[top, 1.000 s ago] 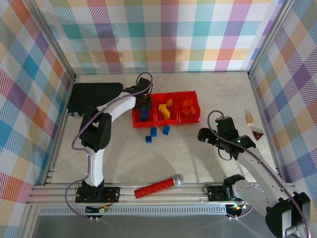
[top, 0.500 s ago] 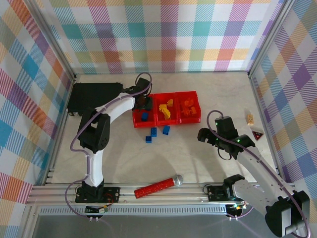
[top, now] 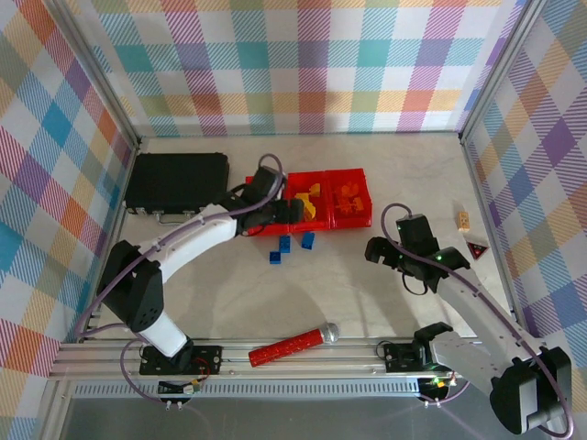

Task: Sort the legos into containers by color
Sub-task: Pick up the lego from the center of the table.

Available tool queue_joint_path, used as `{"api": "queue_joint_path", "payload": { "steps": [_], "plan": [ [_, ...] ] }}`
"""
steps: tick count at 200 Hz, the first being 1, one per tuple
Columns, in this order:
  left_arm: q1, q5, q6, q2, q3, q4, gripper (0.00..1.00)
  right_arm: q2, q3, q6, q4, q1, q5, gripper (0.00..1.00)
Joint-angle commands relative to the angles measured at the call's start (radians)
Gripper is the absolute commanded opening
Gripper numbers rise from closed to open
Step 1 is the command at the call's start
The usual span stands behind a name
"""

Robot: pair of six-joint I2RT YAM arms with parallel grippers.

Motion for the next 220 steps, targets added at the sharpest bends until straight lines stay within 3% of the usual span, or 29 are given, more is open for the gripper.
{"api": "queue_joint_path", "payload": {
  "steps": [1, 66, 220],
  "plan": [
    [-0.065, -0.050, -0.064, -0.024, -0.035, 0.002, 0.85, 0.009, 0.020, 0.016, 0.017, -0.006, -0.018, 0.99],
    [-0.171, -0.076, -0.142, 0.146, -0.011, 0.010, 0.83, -0.012, 0.019, 0.016, 0.005, -0.006, -0.026, 0.99],
    [-0.173, -0.118, -0.061, 0.452, 0.235, -0.067, 0.82, -0.074, -0.004, -0.005, -0.025, -0.008, 0.007, 0.99]
  ]
}}
